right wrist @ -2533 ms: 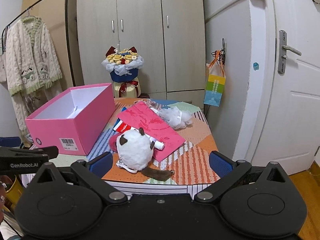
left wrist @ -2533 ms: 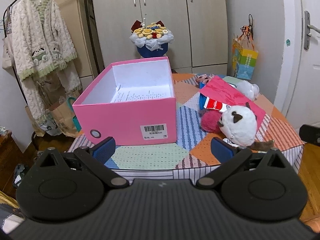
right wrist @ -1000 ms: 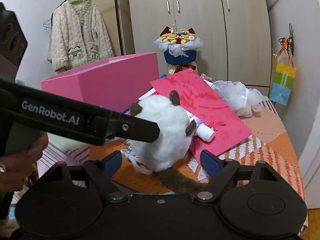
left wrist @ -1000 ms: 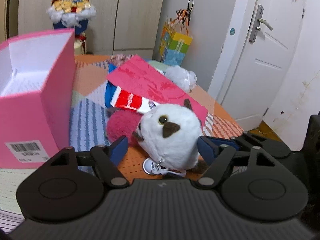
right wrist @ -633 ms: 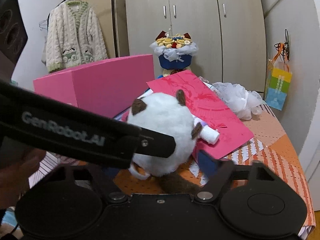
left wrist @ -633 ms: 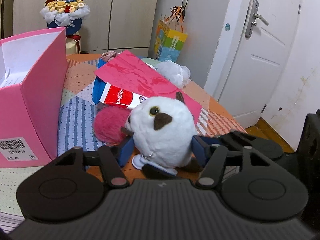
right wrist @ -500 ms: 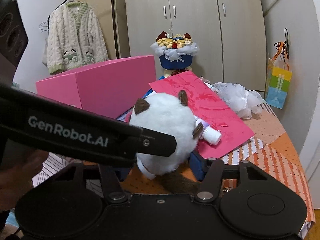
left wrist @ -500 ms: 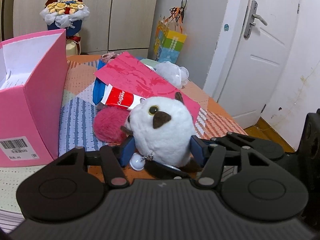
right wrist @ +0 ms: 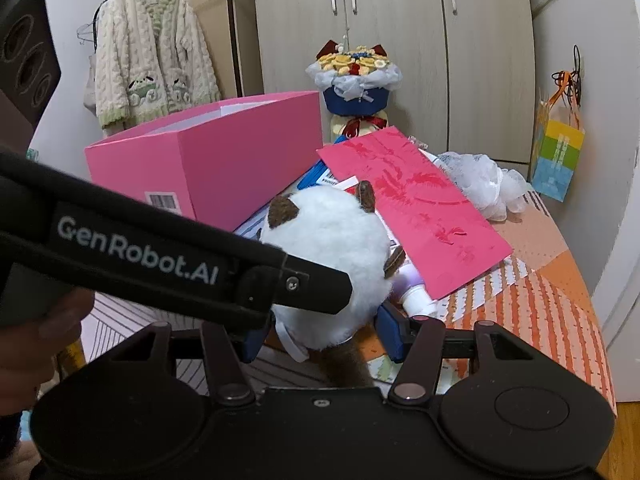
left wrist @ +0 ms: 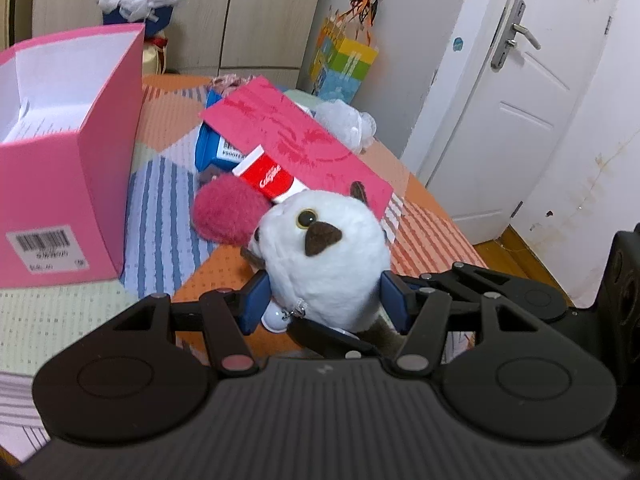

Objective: Organize soft objects
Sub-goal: 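Carry the plush cat with the left gripper into the pink box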

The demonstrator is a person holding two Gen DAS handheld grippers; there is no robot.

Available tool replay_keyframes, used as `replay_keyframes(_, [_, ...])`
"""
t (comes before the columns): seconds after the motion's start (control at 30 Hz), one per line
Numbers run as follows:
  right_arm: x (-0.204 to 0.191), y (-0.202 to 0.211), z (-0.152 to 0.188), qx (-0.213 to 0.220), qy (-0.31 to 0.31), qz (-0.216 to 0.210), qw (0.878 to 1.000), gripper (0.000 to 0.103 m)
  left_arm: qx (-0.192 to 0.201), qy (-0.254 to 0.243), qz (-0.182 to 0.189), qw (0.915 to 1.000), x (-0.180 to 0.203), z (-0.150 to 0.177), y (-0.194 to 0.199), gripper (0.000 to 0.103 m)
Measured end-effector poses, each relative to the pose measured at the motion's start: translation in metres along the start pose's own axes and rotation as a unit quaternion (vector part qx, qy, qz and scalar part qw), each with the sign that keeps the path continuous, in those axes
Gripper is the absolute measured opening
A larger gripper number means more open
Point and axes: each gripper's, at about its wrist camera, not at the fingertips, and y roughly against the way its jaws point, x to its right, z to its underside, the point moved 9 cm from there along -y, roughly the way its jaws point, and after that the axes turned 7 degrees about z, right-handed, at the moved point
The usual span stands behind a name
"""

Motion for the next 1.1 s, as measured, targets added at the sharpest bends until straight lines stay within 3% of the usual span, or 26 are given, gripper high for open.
replay_keyframes(0.43, [-0.029,0.023,-0.007,-0.071,-0.002,-0.040,0.997,0.061,-0.051,0.022,-0.003,0.9984,0.000,0.011,0.038,0.058])
replay_keyframes(0.57, [-0.047,0.038,-0.018,-0.060,0.026,-0.052,0.996,0.060,-0.048,0.023,-0.006,0.9986,-0.003,0.004,0.061,0.058])
replay_keyframes(0.9, [-0.100,0.069,-0.054,-0.046,0.078,-0.109,0.990,0.060,0.005,-0.018,-0.074,0.9971,-0.003,-0.014,0.135,0.058])
replay_keyframes(1.1, [-0.118,0.074,-0.088,-0.004,0.101,-0.105,0.989,0.060,0.022,-0.012,-0.082,0.9963,-0.016,-0.030,0.163,0.058])
